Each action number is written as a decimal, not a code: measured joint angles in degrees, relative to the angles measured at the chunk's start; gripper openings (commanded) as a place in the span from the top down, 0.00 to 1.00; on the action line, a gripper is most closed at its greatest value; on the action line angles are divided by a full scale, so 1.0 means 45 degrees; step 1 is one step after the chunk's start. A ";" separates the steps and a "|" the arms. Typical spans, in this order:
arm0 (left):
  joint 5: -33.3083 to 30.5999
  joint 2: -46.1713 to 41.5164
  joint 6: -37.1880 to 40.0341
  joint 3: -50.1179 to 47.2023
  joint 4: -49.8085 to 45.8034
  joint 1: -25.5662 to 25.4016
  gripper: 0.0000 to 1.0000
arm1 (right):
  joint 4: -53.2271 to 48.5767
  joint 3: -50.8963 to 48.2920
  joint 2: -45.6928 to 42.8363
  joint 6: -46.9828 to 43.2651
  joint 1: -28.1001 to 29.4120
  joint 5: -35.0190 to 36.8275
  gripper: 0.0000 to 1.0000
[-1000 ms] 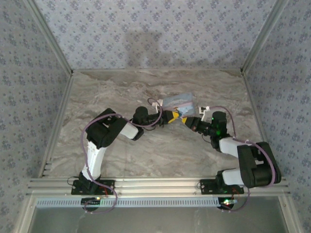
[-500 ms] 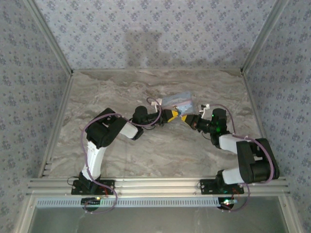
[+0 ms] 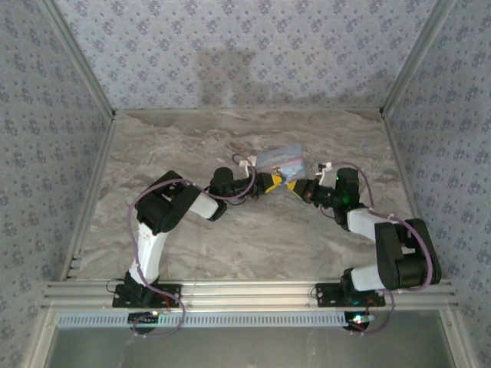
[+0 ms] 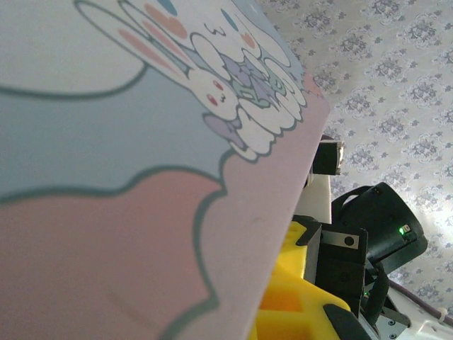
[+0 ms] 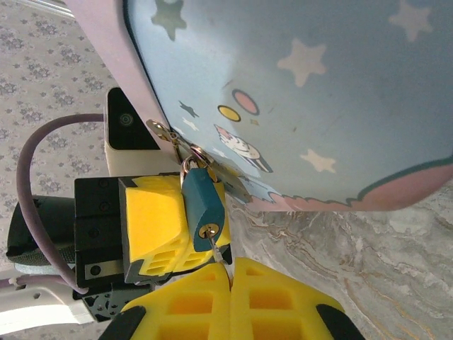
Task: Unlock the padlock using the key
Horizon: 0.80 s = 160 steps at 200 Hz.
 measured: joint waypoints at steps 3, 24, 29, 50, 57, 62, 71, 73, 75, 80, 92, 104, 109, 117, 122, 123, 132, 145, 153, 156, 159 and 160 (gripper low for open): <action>0.0000 0.0000 0.0000 0.0000 0.0000 0.0000 1.00 | 0.0000 0.0000 0.0000 0.0000 -0.0010 -0.0005 1.00; -0.0015 0.0000 0.0000 0.0005 -0.0005 -0.0005 1.00 | 0.0160 0.0063 0.0185 0.0287 -0.0083 -0.0214 1.00; -0.0019 0.0000 0.0000 0.0015 -0.0010 -0.0005 1.00 | 0.0199 0.0092 0.0257 0.0374 -0.0097 -0.0267 1.00; -0.0058 0.0000 0.0000 0.0049 -0.0092 0.0010 1.00 | 0.0277 0.0194 0.0418 0.0583 -0.0117 -0.0374 1.00; -0.0083 0.0000 -0.0005 0.0058 -0.0092 0.0010 1.00 | 0.0262 0.0238 0.0423 0.0617 -0.0092 -0.0379 1.00; -0.0107 0.0000 -0.0005 0.0058 -0.0087 0.0010 1.00 | 0.0238 0.0257 0.0423 0.0617 -0.0068 -0.0374 1.00; -0.0141 0.0000 -0.0005 0.0068 -0.0092 0.0015 1.00 | 0.0189 0.0272 0.0413 0.0573 -0.0015 -0.0296 1.00; -0.0146 0.0000 0.0000 0.0068 -0.0092 0.0015 1.00 | 0.0180 0.0272 0.0413 0.0563 -0.0005 -0.0277 1.00; -0.0146 0.0000 -0.0005 0.0068 -0.0097 0.0015 1.00 | 0.0141 0.0272 0.0398 0.0505 0.0019 -0.0233 1.00; -0.0146 0.0000 -0.0005 0.0068 -0.0112 0.0019 1.00 | 0.0102 0.0272 0.0374 0.0432 0.0058 -0.0146 1.00; -0.0160 0.0000 -0.0005 0.0068 -0.0151 0.0019 1.00 | -0.0029 0.0257 0.0223 0.0141 0.0170 0.0175 1.00; -0.0180 0.0000 -0.0005 0.0068 -0.0151 0.0019 1.00 | -0.0117 0.0199 0.0034 -0.0228 0.0262 0.0505 1.00; -0.0175 0.0000 -0.0005 0.0068 -0.0151 0.0019 1.00 | -0.0121 0.0155 -0.0039 -0.0374 0.0291 0.0622 1.00; -0.0155 0.0000 -0.0005 0.0068 -0.0151 0.0019 1.00 | -0.0117 0.0083 -0.0131 -0.0593 0.0325 0.0772 1.00; -0.0141 0.0000 -0.0005 0.0068 -0.0165 0.0019 1.00 | -0.0102 0.0044 -0.0165 -0.0685 0.0325 0.0831 1.00; -0.0141 0.0000 -0.0005 0.0068 -0.0170 0.0019 1.00 | -0.0097 0.0034 -0.0175 -0.0709 0.0330 0.0845 1.00; -0.0126 0.0000 -0.0005 0.0073 -0.0189 0.0015 1.00 | -0.0058 -0.0019 -0.0214 -0.0845 0.0330 0.0923 1.00; -0.0102 0.0000 -0.0005 0.0073 -0.0194 0.0005 1.00 | -0.0049 -0.0029 -0.0233 -0.0976 0.0330 0.0928 1.00; -0.0102 0.0000 -0.0005 0.0068 -0.0194 0.0005 1.00 | -0.0044 -0.0029 -0.0233 -0.0976 0.0330 0.0928 1.00; -0.0102 0.0000 -0.0005 0.0068 -0.0194 0.0005 1.00 | -0.0034 -0.0029 -0.0233 -0.0967 0.0330 0.0918 1.00; -0.0102 0.0000 -0.0005 0.0068 -0.0194 0.0005 1.00 | -0.0034 -0.0029 -0.0233 -0.0962 0.0325 0.0918 1.00; -0.0102 0.0000 -0.0005 0.0068 -0.0194 0.0005 1.00 | -0.0034 -0.0029 -0.0228 -0.0957 0.0325 0.0918 1.00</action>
